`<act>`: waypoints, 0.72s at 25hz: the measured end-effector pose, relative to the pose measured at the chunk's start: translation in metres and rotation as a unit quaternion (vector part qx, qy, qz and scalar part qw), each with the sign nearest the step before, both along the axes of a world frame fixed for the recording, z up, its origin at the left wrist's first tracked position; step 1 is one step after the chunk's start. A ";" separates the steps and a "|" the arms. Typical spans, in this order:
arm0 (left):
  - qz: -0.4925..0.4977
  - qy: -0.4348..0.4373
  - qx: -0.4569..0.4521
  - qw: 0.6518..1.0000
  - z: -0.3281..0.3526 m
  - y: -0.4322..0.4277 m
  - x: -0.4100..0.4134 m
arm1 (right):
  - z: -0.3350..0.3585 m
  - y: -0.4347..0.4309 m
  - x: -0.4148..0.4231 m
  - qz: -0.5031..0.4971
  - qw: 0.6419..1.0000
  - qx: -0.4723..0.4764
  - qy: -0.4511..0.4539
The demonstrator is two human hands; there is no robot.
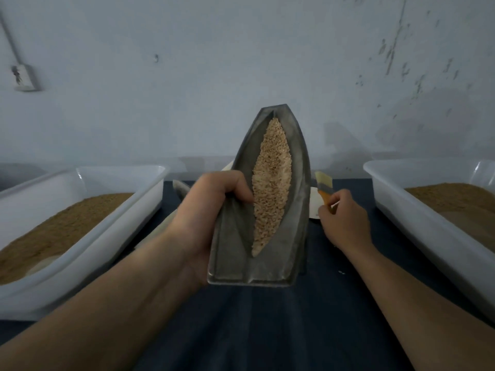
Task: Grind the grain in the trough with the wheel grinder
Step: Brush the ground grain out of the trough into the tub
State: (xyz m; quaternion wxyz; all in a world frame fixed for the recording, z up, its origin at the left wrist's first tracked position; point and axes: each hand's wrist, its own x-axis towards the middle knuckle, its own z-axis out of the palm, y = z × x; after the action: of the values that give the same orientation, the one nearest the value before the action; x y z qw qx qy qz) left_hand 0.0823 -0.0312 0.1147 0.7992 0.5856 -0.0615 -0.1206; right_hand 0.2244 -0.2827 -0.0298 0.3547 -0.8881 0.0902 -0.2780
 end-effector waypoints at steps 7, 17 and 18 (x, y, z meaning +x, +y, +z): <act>0.073 -0.035 -0.036 0.996 0.038 0.092 -0.021 | 0.024 -0.004 -0.010 0.017 0.996 -0.003 -0.085; 0.282 -0.015 -0.024 0.959 0.013 0.254 0.019 | 0.201 0.208 -0.087 0.273 0.927 -0.149 -0.211; 0.284 -0.018 -0.037 0.958 0.009 0.261 0.024 | 0.221 0.235 -0.089 0.310 0.910 -0.162 -0.223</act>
State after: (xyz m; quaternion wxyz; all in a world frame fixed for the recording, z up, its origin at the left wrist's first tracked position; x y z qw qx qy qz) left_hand 0.1066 0.2300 0.1241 0.8206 0.5508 0.0884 0.1243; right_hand 0.1354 -0.0473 0.1911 0.2853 -0.8314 -0.3174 -0.3557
